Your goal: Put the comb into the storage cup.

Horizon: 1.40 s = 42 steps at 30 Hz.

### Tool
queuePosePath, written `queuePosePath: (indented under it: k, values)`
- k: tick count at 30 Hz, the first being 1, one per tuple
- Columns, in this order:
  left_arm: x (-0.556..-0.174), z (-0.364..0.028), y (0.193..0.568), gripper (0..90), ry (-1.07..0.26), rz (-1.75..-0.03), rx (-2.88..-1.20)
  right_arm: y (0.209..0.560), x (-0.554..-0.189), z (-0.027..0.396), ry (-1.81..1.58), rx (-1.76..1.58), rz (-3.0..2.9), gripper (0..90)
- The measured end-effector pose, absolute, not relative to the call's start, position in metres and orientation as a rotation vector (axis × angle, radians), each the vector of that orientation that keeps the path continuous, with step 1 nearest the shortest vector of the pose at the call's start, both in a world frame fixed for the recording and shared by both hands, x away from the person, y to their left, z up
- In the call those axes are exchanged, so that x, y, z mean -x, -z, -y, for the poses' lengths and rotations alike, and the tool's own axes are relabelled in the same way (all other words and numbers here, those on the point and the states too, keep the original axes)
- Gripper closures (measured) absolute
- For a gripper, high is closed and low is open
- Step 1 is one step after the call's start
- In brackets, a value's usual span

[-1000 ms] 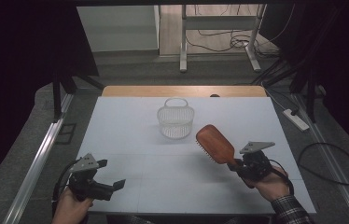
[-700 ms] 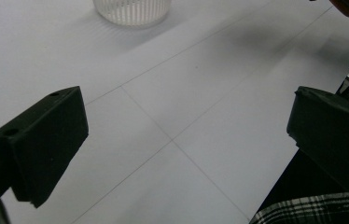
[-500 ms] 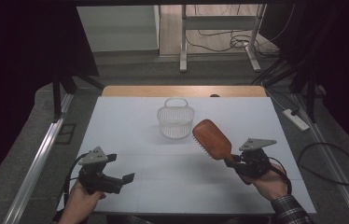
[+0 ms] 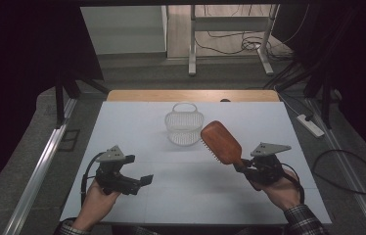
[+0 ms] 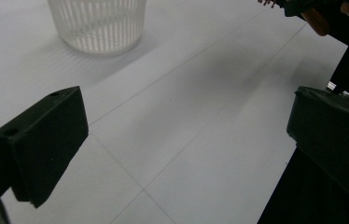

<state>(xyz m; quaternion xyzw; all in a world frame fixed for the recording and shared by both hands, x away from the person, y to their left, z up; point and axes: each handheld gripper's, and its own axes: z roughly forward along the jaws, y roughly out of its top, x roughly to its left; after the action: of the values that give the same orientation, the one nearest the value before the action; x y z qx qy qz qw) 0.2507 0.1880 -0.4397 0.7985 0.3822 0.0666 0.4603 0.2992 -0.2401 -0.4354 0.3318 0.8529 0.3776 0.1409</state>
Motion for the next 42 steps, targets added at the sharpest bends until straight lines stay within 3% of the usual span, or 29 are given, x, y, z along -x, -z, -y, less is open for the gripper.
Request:
queuePosePath:
  k: [24, 42]
  values:
    - [-0.278, -0.157, 0.425, 0.0, -0.092, -0.884, -1.94, 0.426, -0.296, 0.213, -1.148, -0.887, -2.405, 71.7]
    - [-0.304, -0.137, 0.424, 0.0, 0.064, -0.883, -1.902, 0.428, -0.291, 0.194, -1.191, -0.857, -2.421, 71.6]
